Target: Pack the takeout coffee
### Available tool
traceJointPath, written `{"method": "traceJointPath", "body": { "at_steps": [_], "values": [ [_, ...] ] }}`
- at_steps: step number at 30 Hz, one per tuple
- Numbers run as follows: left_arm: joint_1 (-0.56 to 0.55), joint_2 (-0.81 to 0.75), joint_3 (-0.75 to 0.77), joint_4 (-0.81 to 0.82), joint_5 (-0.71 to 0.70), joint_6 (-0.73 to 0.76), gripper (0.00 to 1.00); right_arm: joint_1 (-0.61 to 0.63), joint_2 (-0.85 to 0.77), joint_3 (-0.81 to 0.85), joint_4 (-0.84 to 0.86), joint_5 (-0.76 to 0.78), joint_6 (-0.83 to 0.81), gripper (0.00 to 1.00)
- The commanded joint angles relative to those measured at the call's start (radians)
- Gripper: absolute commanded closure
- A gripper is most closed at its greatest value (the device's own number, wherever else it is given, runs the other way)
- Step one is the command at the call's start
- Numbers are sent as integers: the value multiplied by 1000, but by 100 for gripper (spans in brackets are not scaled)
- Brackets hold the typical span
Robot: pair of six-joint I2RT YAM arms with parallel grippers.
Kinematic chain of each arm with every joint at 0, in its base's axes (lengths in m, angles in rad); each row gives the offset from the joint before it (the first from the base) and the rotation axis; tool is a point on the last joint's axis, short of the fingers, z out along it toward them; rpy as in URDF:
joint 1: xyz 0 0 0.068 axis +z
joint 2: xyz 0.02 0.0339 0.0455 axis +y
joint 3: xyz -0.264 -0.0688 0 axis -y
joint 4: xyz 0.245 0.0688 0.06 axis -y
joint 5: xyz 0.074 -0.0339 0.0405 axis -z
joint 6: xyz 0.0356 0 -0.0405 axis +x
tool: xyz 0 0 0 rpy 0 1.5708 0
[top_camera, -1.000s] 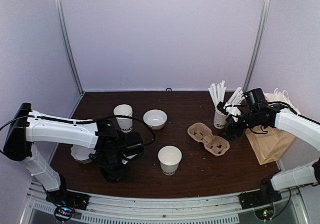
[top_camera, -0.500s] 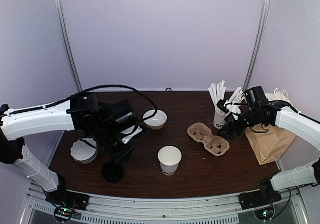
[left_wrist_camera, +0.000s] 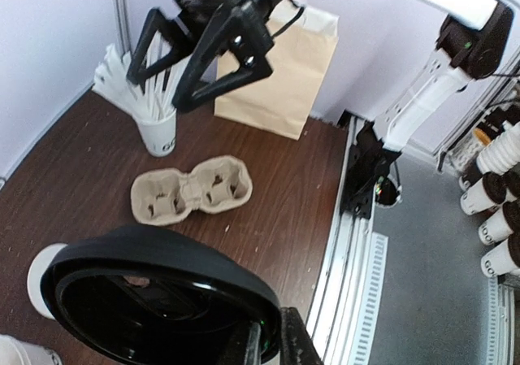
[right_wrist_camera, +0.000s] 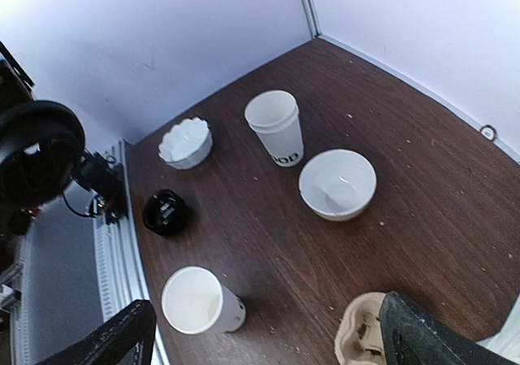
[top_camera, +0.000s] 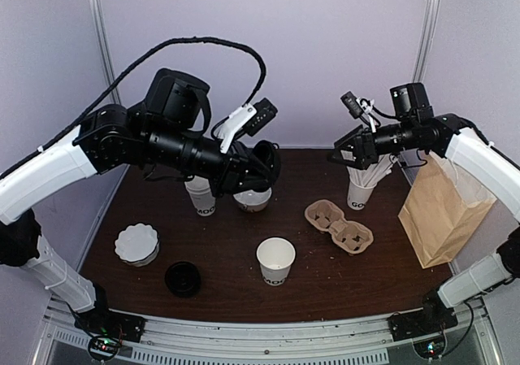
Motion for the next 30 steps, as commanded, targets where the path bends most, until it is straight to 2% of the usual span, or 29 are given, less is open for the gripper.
{"method": "traceJointPath", "body": {
  "at_steps": [1,5,11,24,30],
  "values": [
    [66,14,-1,327,241,8,90,29,63,103,79,-192,272,0],
    [112,29,-46,479,357,-66,90,59,81,76,260,-256,484,0],
    [127,60,-93,601,358,-117,91,92,97,16,480,-305,692,0],
    [139,81,-106,650,334,-127,91,131,95,5,598,-379,788,0],
    [151,55,-182,760,318,-146,93,125,86,-72,914,-452,1030,0]
  ]
}}
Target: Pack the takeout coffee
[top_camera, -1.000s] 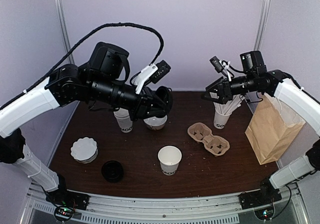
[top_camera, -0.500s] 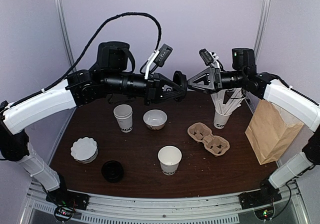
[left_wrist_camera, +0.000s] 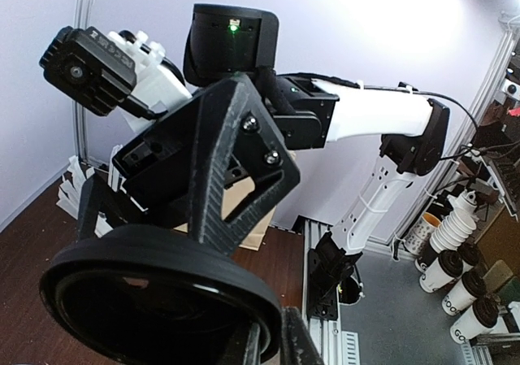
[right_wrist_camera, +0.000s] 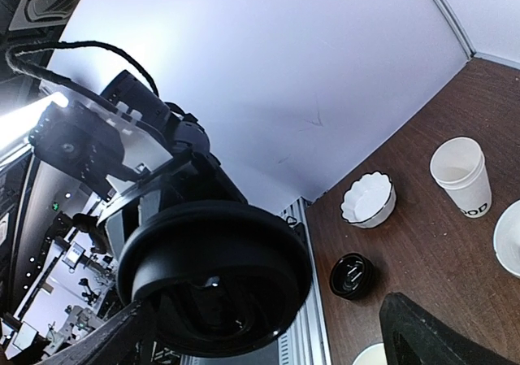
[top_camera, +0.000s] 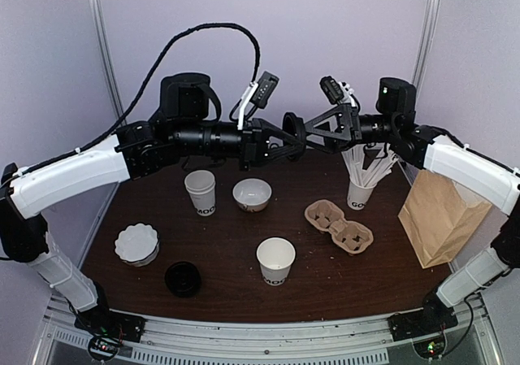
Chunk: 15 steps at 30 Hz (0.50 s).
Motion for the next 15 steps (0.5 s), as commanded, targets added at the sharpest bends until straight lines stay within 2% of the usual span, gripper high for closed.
{"method": "traceJointPath", "body": {
  "at_steps": [1,8,13,15],
  "values": [
    [14,-30,-57,125,-9,-21,93,-2,-23,-61,303,-75,217,1],
    [24,-39,-85,188,-1,-30,93,-1,-30,-68,325,-74,230,0],
    [25,-33,-83,210,11,-38,93,0,-29,-40,139,-41,95,1],
    [26,-30,-77,214,15,-40,93,7,-30,-41,123,-39,82,1]
  ]
}}
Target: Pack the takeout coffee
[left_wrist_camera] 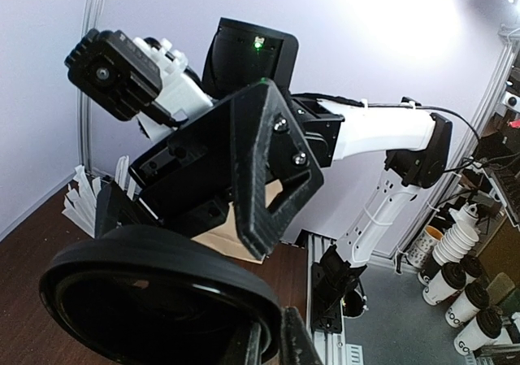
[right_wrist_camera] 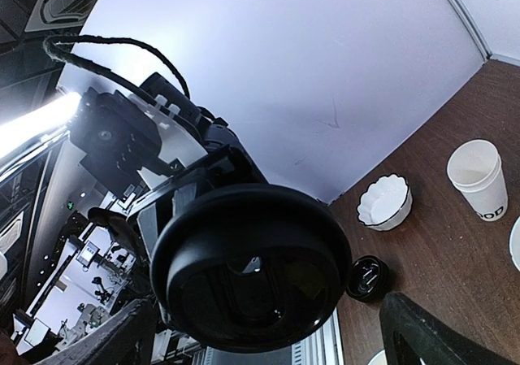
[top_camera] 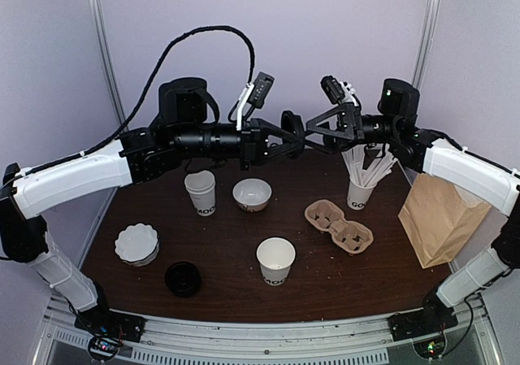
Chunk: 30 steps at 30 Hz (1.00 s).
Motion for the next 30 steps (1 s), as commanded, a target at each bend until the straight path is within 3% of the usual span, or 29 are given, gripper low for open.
{"method": "traceJointPath", "body": {
  "at_steps": [1,16,25,30],
  "values": [
    [7,-16,5,79,20,-13,93,11,-24,20,-76,9,-71,1],
    [9,32,40,88,51,-31,92,25,-24,25,-35,-18,-47,1],
    [8,43,57,62,38,-23,89,25,-26,14,-20,-18,-46,12],
    [8,42,60,27,7,-10,79,25,-27,19,-67,-11,-87,19]
  ]
}}
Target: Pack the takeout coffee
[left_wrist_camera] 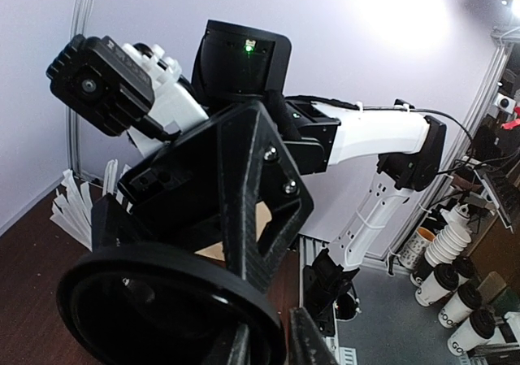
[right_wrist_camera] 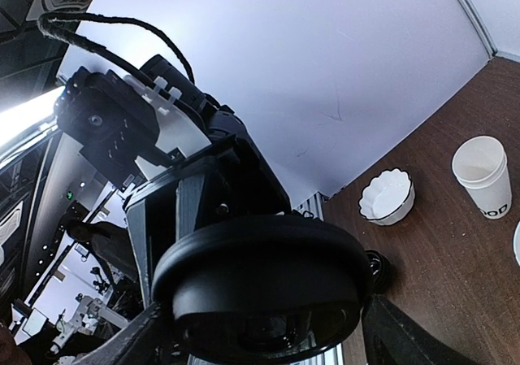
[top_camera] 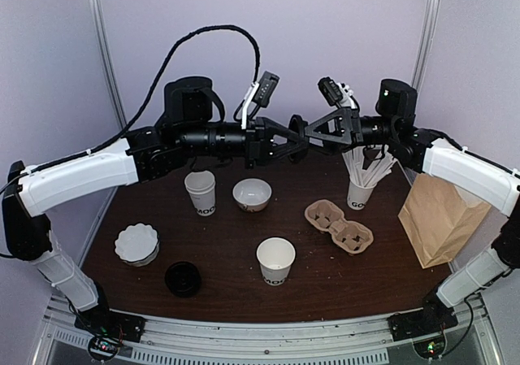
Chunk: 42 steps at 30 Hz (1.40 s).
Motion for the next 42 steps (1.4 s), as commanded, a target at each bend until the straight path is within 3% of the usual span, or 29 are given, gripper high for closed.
{"method": "traceJointPath", "body": {
  "at_steps": [1,4,8,17,19,23,28,36,42],
  "values": [
    [8,8,35,0,-34,15,75,8,-29,14,-34,0,-56,20],
    [8,-2,33,-34,-61,23,64,1,-30,34,-130,20,-142,21],
    [7,-67,14,-164,-117,79,60,-13,-32,91,-383,91,-340,22],
    [15,-177,-112,-286,-297,172,57,-31,20,110,-487,197,-468,26],
    [31,-172,-132,-271,-294,165,63,-33,27,122,-514,214,-499,26],
    [55,-153,-149,-229,-256,151,84,-33,25,137,-574,244,-564,23],
    [63,-112,-123,-248,-237,149,90,-34,-5,134,-675,295,-691,21],
    [64,-115,-37,-563,-405,183,64,-35,-53,102,-840,397,-936,18],
    [63,-123,-119,-662,-520,167,58,-35,-41,71,-840,432,-992,18]
  ]
}}
